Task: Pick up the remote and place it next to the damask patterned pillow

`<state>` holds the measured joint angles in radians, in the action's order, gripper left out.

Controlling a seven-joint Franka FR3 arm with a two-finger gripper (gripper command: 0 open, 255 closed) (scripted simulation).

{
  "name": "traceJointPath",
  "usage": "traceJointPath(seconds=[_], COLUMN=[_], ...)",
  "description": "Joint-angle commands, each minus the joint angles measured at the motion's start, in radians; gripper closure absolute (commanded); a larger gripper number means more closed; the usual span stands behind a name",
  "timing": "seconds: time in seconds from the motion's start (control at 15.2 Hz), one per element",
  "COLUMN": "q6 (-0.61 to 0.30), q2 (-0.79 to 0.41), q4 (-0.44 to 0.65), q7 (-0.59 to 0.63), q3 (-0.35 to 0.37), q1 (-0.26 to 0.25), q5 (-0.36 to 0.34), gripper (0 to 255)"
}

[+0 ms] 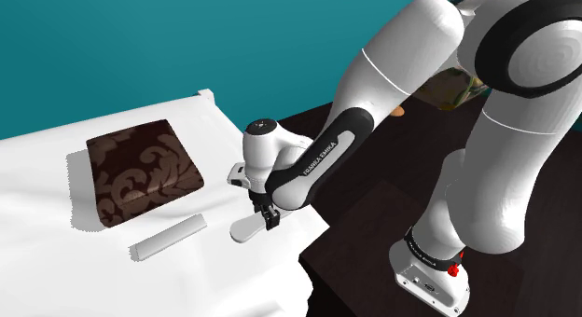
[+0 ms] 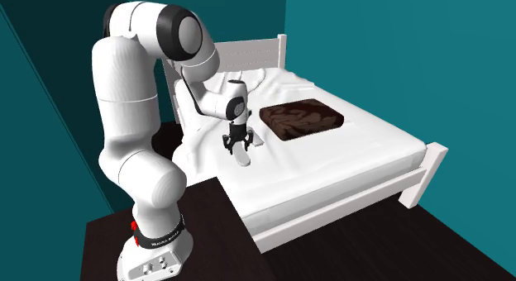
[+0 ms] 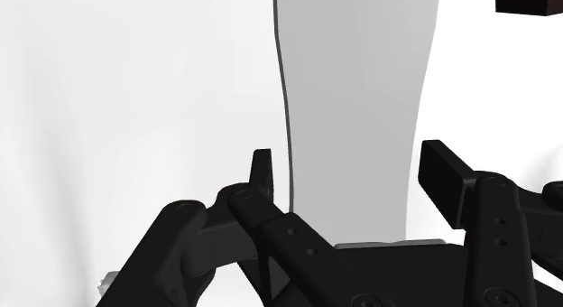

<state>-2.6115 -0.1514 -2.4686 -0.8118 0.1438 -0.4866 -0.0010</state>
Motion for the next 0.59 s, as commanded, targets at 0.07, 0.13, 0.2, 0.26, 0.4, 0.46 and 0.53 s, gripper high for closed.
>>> traceJointPath(seconds=[0.07, 0.13, 0.2, 0.26, 0.4, 0.46, 0.53], q6=[0.044, 0.058, 0.072, 0.086, 0.114, 0.128, 0.142], q2=[0.041, 0.054, 0.066, 0.078, 0.103, 0.114, 0.126], q4=[0.004, 0.005, 0.007, 0.008, 0.013, 0.015, 0.018], q7=[-0.004, -0.006, -0.008, -0.010, -0.013, -0.015, -0.016], q3=[0.004, 0.005, 0.005, 0.006, 0.007, 0.007, 0.007], q1=[0.001, 0.001, 0.001, 0.002, 0.002, 0.002, 0.002], q5=[0.010, 0.013, 0.016, 0.019, 0.024, 0.027, 0.029], gripper=[255, 255, 255, 255, 255, 255, 255])
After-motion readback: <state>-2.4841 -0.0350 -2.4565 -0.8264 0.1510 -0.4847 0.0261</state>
